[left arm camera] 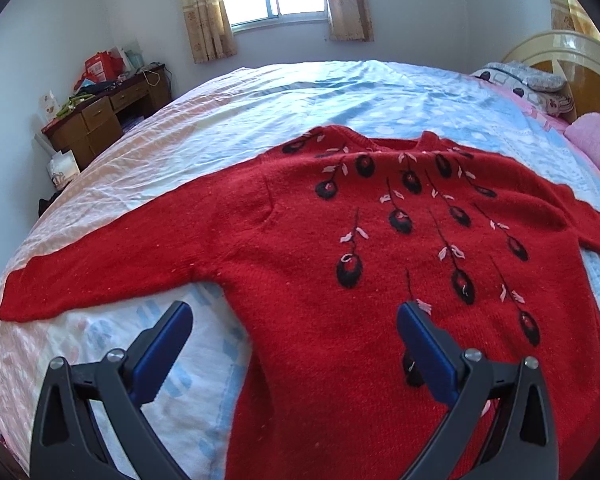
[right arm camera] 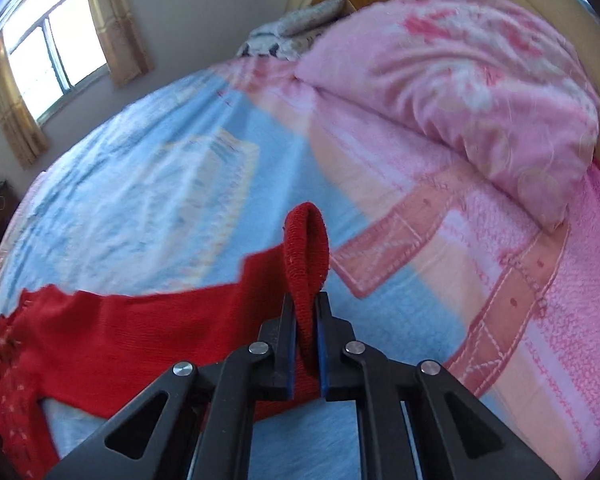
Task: Fold small clothes
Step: 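Grasp the cuff of the red cardigan sleeve with the right gripper, then lift the sleeve and fold it across the cardigan body with the right gripper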
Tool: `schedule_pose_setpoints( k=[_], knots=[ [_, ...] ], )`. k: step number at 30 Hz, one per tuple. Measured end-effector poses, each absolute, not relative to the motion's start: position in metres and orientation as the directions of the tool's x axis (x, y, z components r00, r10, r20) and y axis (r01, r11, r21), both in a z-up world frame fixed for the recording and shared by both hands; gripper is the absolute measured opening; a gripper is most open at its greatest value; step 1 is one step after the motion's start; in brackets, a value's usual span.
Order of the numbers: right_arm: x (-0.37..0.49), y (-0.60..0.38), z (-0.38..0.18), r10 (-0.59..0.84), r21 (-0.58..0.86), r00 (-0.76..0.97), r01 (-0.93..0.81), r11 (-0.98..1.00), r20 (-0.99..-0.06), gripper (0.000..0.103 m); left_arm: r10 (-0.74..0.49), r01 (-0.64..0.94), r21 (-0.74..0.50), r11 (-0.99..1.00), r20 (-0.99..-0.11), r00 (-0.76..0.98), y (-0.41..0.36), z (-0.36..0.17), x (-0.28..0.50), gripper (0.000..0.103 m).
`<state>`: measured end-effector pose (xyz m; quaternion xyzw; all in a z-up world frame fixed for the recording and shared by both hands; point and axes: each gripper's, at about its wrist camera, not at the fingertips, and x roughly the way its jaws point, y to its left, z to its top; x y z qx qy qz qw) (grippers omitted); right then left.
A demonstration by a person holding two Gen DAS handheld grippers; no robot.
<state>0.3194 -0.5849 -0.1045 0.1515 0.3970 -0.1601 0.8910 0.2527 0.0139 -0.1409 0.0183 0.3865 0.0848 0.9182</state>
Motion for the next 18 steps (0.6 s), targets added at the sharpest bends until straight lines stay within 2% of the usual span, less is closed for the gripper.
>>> schedule_pose_setpoints(
  k=[9,18],
  knots=[
    [0.317,-0.516,-0.002,-0.126,0.149,0.774,0.274,0.950,-0.621,0.007,0.147,-0.157,0.049,0.986,-0.691,0.708,0.034,-0.133,0.241,0.103],
    [0.323,-0.426,0.063,0.000,0.173,0.833,0.115,0.978,-0.553,0.007,0.129,-0.165,0.014,0.986,-0.690,0.713,0.053,-0.132,0.235,0.103]
  ],
)
